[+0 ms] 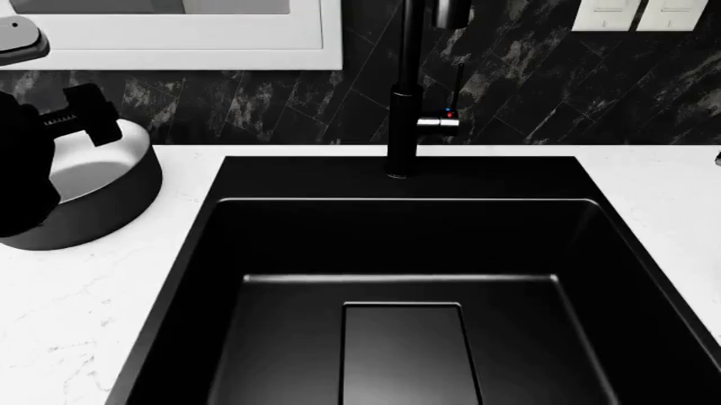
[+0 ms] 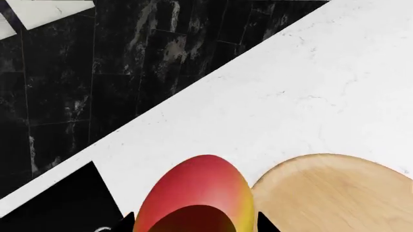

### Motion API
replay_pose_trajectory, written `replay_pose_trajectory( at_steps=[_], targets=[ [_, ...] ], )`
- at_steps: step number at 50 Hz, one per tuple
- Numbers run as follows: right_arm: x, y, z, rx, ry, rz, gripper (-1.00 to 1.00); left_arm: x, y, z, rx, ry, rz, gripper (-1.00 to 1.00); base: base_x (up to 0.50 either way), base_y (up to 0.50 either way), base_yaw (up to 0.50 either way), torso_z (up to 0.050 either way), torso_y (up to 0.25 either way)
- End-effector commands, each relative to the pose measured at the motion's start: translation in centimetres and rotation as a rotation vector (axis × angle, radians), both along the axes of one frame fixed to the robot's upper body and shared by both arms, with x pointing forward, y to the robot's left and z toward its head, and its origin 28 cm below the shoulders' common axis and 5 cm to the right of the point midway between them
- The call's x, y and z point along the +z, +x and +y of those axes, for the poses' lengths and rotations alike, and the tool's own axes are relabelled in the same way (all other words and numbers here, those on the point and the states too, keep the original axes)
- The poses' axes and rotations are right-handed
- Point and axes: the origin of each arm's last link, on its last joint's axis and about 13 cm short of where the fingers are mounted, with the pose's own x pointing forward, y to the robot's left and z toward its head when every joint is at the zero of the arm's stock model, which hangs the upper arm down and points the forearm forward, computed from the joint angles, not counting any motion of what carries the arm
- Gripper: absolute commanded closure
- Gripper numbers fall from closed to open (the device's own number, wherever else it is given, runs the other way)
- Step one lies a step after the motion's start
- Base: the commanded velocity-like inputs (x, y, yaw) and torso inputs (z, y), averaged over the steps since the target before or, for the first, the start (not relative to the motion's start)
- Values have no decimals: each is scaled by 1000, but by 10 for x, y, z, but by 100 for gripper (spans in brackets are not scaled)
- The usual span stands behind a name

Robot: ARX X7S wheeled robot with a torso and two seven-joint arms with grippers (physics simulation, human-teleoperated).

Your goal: Pick the mango from the counter and place it in the sink. Then turn on the sink faucet.

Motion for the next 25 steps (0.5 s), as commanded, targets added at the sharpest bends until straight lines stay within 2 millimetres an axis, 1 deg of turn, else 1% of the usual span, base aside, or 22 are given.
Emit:
replay_pose_trajectory(
  at_steps=[1, 5, 6, 11, 19, 21, 25],
  targets=[
    [-4, 15, 16, 181, 34, -1, 100, 1, 0, 0, -1, 0, -1, -100, 0, 0, 0, 0, 0],
    [-8, 19, 21, 247, 52, 6, 100, 0, 2, -2, -5, 2, 1, -100, 0, 0, 0, 0, 0],
    [-8, 20, 24, 282, 80, 12, 100, 0, 2, -2, -6, 1, 1, -100, 0, 0, 0, 0, 0],
    [-4, 21, 33, 329, 96, 40, 100, -2, 3, -1, -3, 1, 5, -100, 0, 0, 0, 0, 0],
    [3, 20, 54, 416, 52, 97, 100, -4, 3, -2, -4, 0, 7, -100, 0, 0, 0, 0, 0],
    [2, 22, 60, 461, 53, 118, 100, -4, 4, -3, -7, 0, 8, -100, 0, 0, 0, 0, 0],
    [-1, 25, 71, 487, 30, 142, 100, -4, 4, -3, -6, 1, 9, -100, 0, 0, 0, 0, 0]
  ],
)
